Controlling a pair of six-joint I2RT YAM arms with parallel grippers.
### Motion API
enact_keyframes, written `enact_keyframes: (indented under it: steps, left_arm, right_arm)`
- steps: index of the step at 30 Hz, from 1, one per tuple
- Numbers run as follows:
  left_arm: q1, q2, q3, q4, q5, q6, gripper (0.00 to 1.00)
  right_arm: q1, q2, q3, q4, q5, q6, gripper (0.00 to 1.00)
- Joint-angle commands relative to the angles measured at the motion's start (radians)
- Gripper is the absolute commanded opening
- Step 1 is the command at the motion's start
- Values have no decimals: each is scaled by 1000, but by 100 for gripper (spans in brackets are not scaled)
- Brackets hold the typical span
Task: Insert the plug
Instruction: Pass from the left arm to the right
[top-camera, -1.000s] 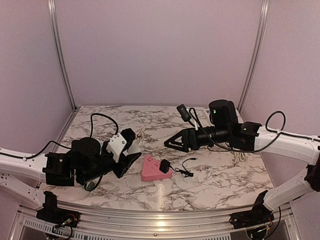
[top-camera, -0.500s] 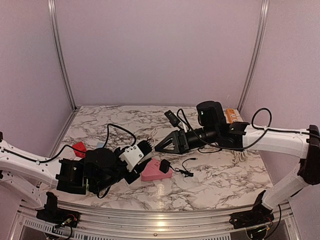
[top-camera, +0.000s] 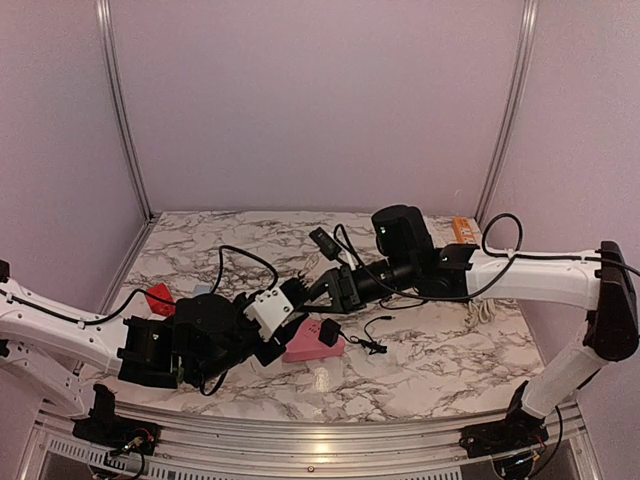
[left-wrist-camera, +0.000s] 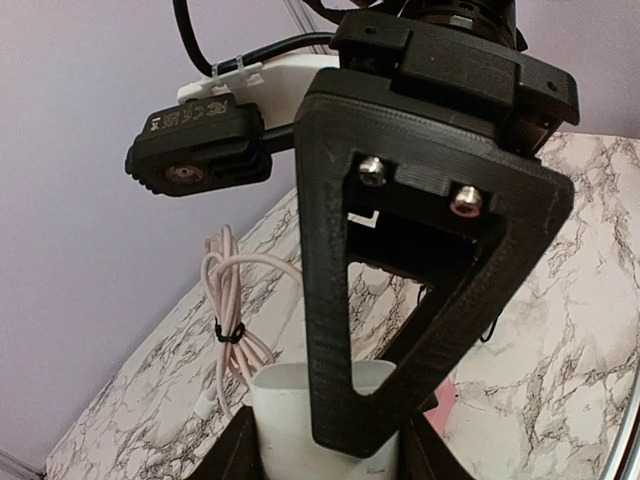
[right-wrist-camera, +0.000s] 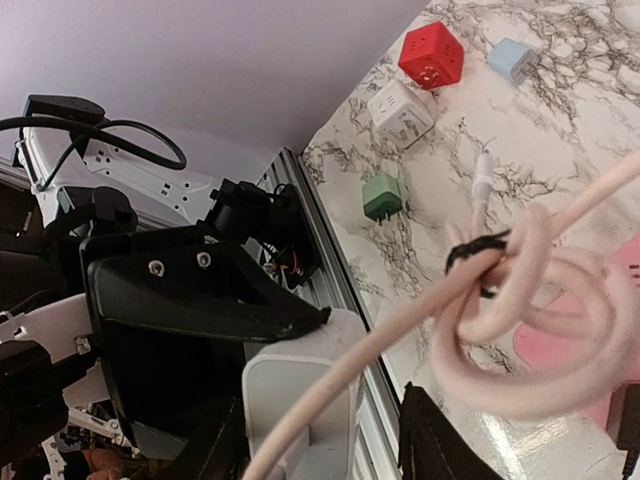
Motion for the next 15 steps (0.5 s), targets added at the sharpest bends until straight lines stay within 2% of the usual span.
enact_keyframes:
  steps: [1, 4, 9, 10, 12, 15]
  left_arm:
    - [-6, 15, 31, 48, -20, 3, 0]
    - [-6, 26, 36, 48, -26, 1, 0]
    - [-6, 38, 39, 46, -31, -8, 1]
    - [-6, 40, 38, 47, -33, -10, 7]
    - [-7, 40, 36, 48, -37, -18, 22]
    - [-7, 36, 26, 50, -43, -32, 57]
  right_arm:
    - [13, 17, 50, 5, 1, -6, 44]
    - [15, 21, 53, 0, 3, -9, 34]
    - [13, 21, 54, 0, 4, -13, 6]
    - [13, 21, 52, -1, 7, -15, 1]
    - [13, 19, 51, -6, 12, -27, 0]
    - [12, 14, 52, -21, 30, -51, 0]
